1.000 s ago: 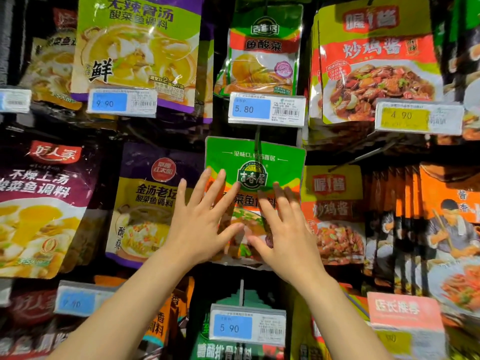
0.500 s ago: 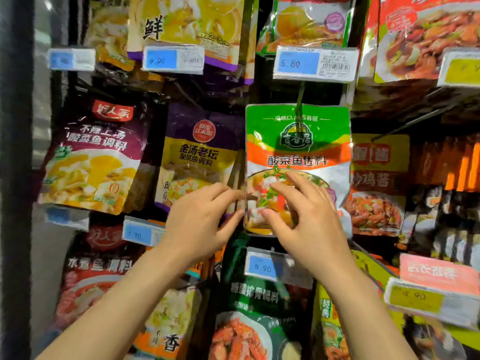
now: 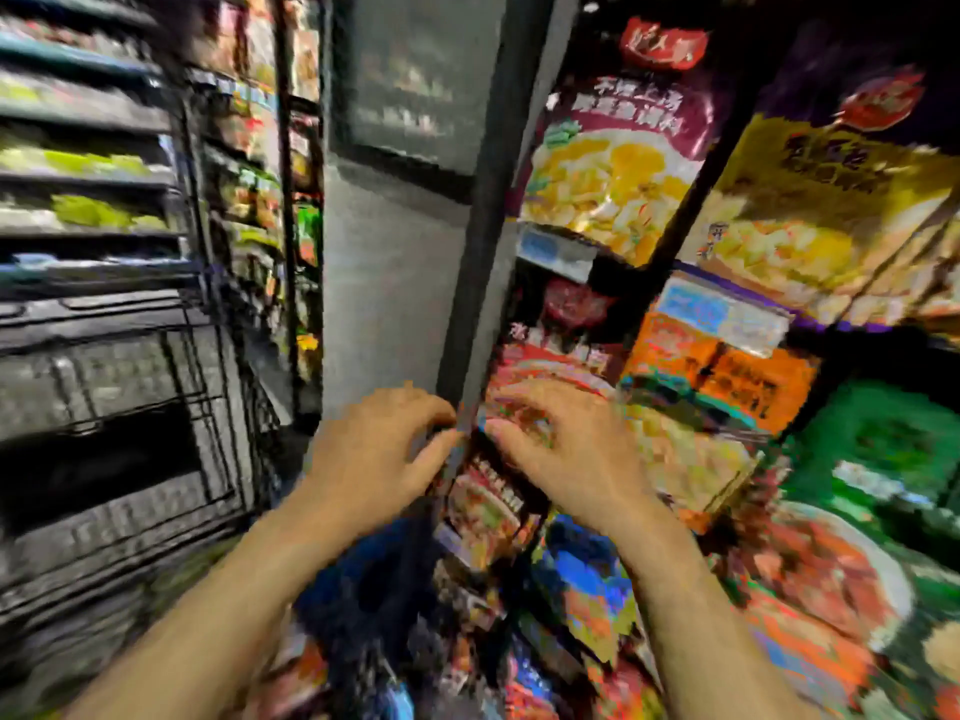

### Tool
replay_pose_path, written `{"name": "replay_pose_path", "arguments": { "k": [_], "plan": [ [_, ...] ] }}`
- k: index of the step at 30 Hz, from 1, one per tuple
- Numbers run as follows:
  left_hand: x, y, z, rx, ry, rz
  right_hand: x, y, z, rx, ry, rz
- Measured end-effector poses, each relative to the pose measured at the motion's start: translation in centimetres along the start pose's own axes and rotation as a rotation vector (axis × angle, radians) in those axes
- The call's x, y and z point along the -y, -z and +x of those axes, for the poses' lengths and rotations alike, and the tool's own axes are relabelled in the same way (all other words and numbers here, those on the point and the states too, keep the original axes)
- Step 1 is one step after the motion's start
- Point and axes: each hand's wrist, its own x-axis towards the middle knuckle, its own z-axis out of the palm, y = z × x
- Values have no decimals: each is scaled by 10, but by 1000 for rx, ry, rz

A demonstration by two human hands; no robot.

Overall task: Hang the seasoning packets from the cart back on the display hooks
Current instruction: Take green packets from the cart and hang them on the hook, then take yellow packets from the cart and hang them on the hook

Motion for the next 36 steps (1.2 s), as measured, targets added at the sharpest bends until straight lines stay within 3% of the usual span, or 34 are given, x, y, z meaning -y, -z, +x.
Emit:
{"name": "replay_pose_path", "arguments": {
  "k": [4,9,12,18,22,28,31,36],
  "plan": [
    [69,20,-101,37,315,46,52,-92,2,249,24,150],
    [115,35,-239,19,790,15,97,-194,-15,764,69,246],
    [123,31,-303,69,899,202,111,-254,-33,1103,16,211],
    [132,12,-364,122,1046,367,121,-357,-71,1415,-14,199],
    [168,2,-366,174,1073,506,106,-411,-81,1473,-94,266],
    [187,-10,-368,177,1109,641,88,-486,-87,1466,-69,147],
    [188,-8,-367,57,1206,615,98,-529,-96,1441,109,-12],
    [192,-9,-367,9,1260,557,136,-597,-117,1263,335,-99]
  ]
}}
